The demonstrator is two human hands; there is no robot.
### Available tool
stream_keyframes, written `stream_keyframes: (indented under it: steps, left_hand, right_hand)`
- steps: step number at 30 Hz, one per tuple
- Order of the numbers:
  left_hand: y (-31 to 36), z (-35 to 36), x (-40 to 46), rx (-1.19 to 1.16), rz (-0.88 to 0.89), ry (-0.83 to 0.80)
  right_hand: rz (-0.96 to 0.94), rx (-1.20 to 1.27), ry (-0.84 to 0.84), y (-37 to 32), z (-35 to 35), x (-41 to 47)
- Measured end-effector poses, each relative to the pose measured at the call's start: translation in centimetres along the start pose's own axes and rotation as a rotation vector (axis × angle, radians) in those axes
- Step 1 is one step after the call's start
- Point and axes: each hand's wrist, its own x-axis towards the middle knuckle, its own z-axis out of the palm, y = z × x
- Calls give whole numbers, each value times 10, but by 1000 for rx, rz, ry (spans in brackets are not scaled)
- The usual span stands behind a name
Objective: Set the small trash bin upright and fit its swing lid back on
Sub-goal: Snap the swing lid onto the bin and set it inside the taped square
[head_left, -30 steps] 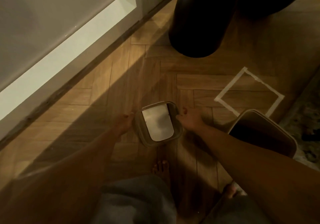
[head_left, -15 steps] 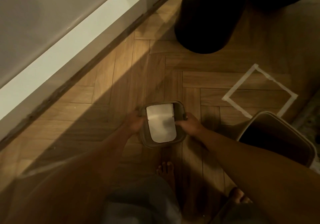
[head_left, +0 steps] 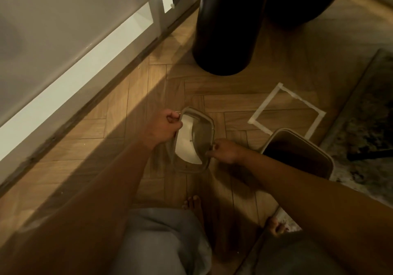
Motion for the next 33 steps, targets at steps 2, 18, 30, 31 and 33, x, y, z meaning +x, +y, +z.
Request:
stream_keyframes:
  steps: [2,18,30,31,33]
  left_hand:
    - [18,4,-7,40,21,8]
    - [122,69,-69,103,225,102]
    - [129,100,-59,156,56,-137]
    - [134,105,-62,175,44,-172]
    - [142,116,-66,228,37,-214]
  right_hand:
    - [-53,27,2,-11,-8,-20]
    - [-154,575,182,9,-26,-129]
    - [-193,1307,178,85,-91,-175]
    - [-210,1359,200,89,-96,-180]
    - [-228,1456,249,98,-104,-186]
